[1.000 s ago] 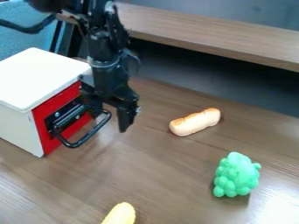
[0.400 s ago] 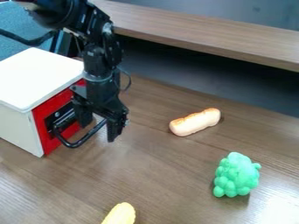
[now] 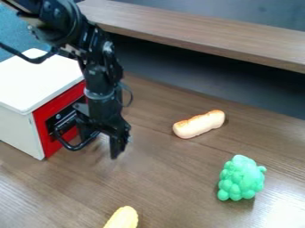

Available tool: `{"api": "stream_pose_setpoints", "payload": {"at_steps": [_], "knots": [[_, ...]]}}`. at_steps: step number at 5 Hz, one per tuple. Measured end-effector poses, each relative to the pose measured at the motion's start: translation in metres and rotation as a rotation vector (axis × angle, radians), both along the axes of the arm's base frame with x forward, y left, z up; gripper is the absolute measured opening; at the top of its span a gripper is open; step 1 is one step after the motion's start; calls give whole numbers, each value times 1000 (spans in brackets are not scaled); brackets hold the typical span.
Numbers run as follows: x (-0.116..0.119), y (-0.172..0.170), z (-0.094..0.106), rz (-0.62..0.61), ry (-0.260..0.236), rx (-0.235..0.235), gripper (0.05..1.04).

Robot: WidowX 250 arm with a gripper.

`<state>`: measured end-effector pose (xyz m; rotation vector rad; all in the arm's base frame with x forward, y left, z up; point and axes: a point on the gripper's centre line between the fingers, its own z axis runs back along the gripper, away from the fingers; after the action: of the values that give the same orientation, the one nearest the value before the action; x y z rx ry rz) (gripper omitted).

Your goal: Open the drawer

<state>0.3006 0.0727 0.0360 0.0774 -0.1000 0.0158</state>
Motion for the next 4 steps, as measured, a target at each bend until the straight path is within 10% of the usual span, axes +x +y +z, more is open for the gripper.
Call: {"api": "stream_pose_setpoints", "payload": {"at_steps": [4], "knots": [[9, -70, -3, -206, -32, -107, 999]]}}
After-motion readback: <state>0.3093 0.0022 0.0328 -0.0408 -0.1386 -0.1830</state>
